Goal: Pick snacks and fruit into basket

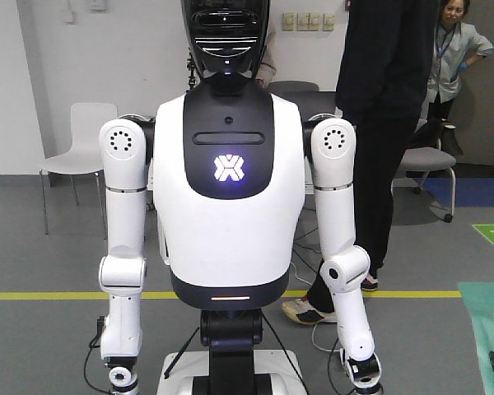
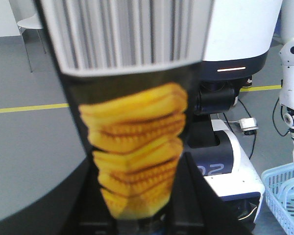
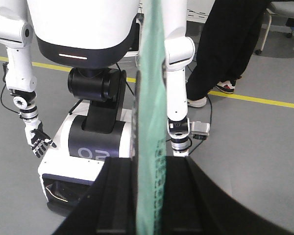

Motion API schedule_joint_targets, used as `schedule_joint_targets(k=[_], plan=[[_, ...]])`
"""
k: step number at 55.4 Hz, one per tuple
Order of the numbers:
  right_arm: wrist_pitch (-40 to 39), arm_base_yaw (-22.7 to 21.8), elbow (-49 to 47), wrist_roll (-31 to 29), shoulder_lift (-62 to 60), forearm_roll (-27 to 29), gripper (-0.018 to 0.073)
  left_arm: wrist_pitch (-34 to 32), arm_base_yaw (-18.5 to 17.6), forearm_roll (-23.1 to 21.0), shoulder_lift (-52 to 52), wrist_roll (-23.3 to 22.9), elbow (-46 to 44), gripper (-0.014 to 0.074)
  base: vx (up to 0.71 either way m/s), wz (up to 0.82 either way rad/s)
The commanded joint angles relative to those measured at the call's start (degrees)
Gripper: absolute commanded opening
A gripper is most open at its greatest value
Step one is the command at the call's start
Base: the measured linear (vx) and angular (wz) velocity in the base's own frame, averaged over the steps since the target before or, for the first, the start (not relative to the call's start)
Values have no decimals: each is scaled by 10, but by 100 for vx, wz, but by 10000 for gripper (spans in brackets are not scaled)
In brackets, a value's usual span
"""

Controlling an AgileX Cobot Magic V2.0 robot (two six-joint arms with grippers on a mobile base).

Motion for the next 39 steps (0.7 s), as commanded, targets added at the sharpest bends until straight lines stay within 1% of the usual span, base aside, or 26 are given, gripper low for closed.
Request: schedule_joint_targets(k=[1,39], plan=[[-55,2,-19,-3,2,-4,-8,-58,0,3,3,-4,-21,17,5,-2],[-55,2,-19,-3,2,-4,-8,-58,0,3,3,-4,-21,17,1,0]])
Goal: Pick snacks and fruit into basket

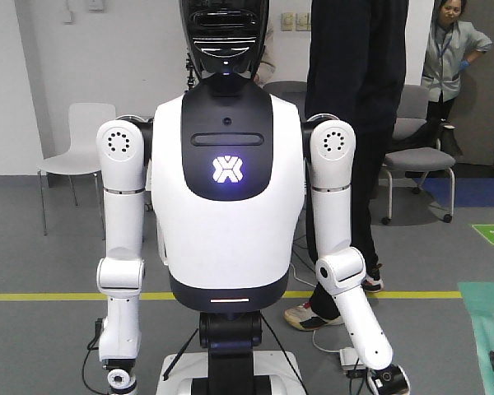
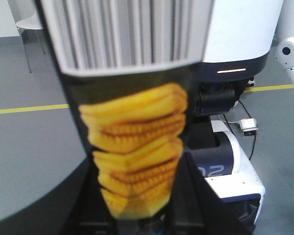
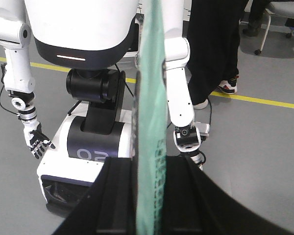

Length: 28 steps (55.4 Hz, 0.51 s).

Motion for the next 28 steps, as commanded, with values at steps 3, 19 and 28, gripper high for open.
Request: schedule_joint_targets(k=[3,19,28], plan=[[-55,2,-19,-3,2,-4,-8,-58,0,3,3,-4,-21,17,0,0],[-55,2,-19,-3,2,-4,-8,-58,0,3,3,-4,-21,17,0,0],[-55,2,-19,-3,2,-4,-8,-58,0,3,3,-4,-21,17,0,0]])
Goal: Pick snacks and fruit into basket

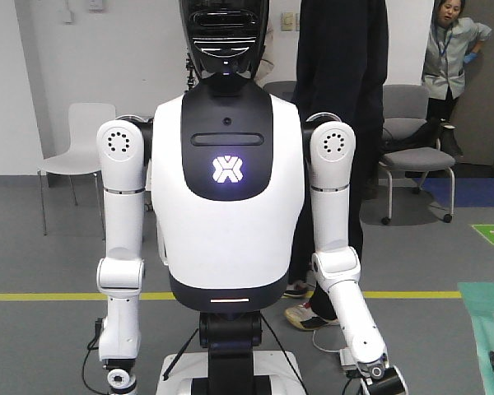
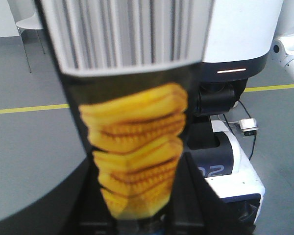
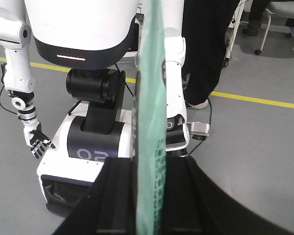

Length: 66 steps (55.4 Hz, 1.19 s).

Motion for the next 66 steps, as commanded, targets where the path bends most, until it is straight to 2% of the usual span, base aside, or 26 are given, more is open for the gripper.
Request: schedule_joint_targets(k=[1,66], plan=[[-55,2,-19,-3,2,-4,-8,-58,0,3,3,-4,-21,17,0,0],[-56,2,-19,-3,2,-4,-8,-58,0,3,3,-4,-21,17,0,0]])
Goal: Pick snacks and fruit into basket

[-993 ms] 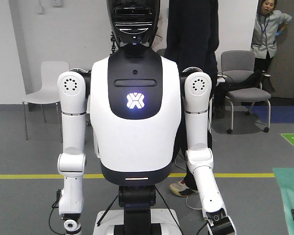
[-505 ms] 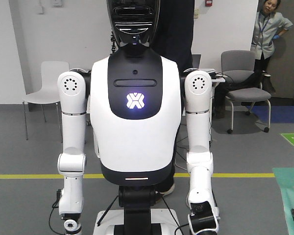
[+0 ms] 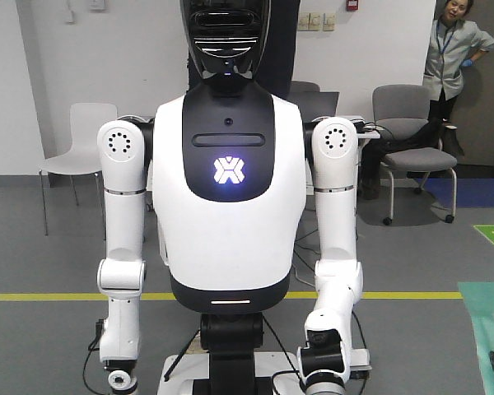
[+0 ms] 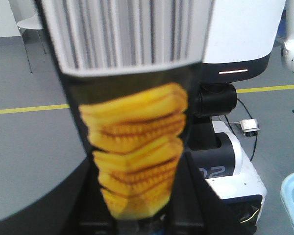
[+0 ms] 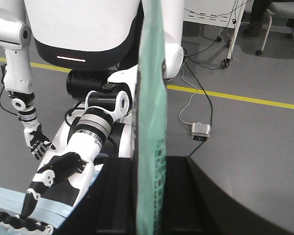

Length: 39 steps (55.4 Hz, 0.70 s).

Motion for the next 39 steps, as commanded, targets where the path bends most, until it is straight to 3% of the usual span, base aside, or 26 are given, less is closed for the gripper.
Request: schedule_joint_targets(k=[1,39], plan=[[-56,2,-19,-3,2,-4,-8,-58,0,3,3,-4,-21,17,2,1],[-56,2,-19,-3,2,-4,-8,-58,0,3,3,-4,-21,17,1,1]])
